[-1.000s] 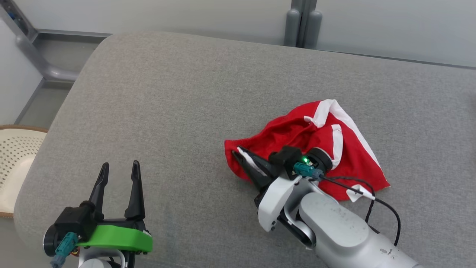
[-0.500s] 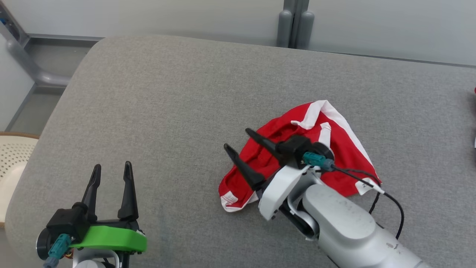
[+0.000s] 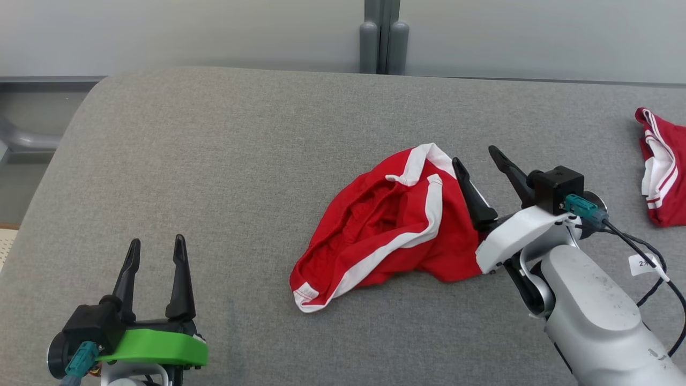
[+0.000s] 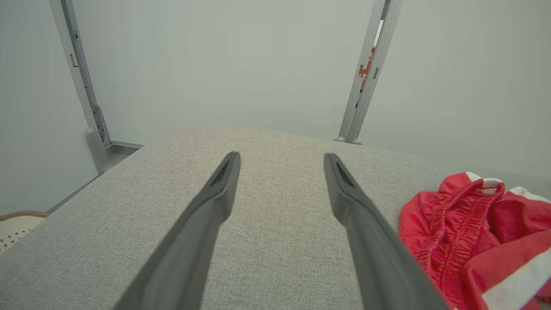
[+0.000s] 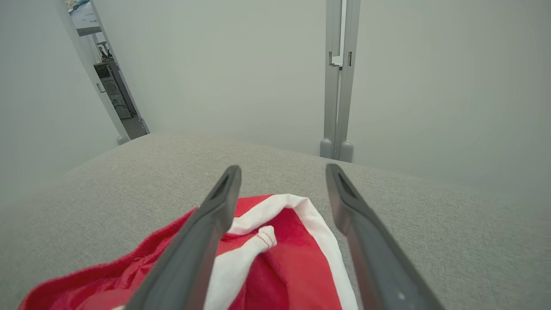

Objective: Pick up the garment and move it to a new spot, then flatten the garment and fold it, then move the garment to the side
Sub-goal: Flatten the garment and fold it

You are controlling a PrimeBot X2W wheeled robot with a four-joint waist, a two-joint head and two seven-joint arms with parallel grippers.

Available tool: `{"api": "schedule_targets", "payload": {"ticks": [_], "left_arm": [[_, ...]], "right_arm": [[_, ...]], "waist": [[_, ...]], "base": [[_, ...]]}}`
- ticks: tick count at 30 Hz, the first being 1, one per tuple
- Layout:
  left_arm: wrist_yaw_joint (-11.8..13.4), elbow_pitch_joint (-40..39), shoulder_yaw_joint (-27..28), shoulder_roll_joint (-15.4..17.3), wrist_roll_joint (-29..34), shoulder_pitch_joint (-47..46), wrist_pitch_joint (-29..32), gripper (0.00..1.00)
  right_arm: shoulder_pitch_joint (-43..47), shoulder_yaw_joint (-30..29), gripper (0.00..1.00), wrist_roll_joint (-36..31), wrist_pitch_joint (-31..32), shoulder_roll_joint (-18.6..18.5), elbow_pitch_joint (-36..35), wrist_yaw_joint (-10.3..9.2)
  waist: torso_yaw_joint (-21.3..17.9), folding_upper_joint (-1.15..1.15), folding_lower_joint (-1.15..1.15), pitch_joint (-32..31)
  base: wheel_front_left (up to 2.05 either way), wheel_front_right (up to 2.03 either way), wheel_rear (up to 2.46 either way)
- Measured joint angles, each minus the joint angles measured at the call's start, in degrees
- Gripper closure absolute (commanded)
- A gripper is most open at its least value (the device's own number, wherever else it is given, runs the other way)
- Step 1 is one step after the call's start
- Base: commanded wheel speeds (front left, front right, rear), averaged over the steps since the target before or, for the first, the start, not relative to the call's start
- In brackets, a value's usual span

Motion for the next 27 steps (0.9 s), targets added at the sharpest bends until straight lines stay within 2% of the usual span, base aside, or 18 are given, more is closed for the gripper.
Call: {"api": "schedule_targets", "payload": {"ticks": [8, 15, 16, 17, 18, 21, 27], "left_arm": [[0.0, 0.1, -0.8, 0.0, -0.1, -0.3, 0.0, 0.0], [0.0, 0.1, -1.1, 0.0, -0.2, -1.0, 0.0, 0.0], [0.0, 0.2, -1.1, 0.0, -0.3, -1.0, 0.0, 0.0], [0.0, 0.2, -1.2, 0.0, -0.3, -1.1, 0.0, 0.0], [0.0, 0.3, -1.2, -0.1, -0.3, -1.2, 0.0, 0.0], [0.0, 0.3, -1.1, -0.1, -0.4, -1.3, 0.0, 0.0], [0.0, 0.5, -0.2, -0.1, -0.6, -0.8, 0.0, 0.0]], "right_arm": [[-2.4, 2.6, 0.0, 1.2, 0.1, 1.0, 7.7, 0.0], [-6.1, 4.1, 0.0, 6.8, 3.0, 2.9, 15.9, 0.0], [-6.4, 4.3, 0.06, 8.4, 3.5, 3.4, 16.6, -0.01], [-6.5, 4.6, 0.62, 9.6, 4.2, 3.8, 17.2, -0.01], [-6.7, 5.3, 1.0, 11.1, 5.1, 4.2, 17.8, -0.01], [-6.9, 6.9, 1.0, 14.0, 5.5, 4.4, 18.1, 0.0], [-6.0, 8.6, 1.0, 15.9, 0.9, 1.9, 15.3, 0.0]], "waist": [[1.2, 0.0, 0.0, 1.3], [3.0, 0.0, 0.0, 2.8], [3.3, 0.0, 0.0, 3.0], [3.5, 0.0, 0.0, 3.1], [3.7, 0.0, 0.0, 3.3], [4.2, 0.0, 0.0, 3.6], [3.3, 0.0, 0.0, 2.7]], "base": [[0.0, 0.0, 0.0], [0.0, 0.0, 0.0], [0.0, 0.0, 0.0], [0.0, 0.0, 0.0], [0.0, 0.0, 0.0], [0.0, 0.0, 0.0], [0.0, 0.0, 0.0]]}}
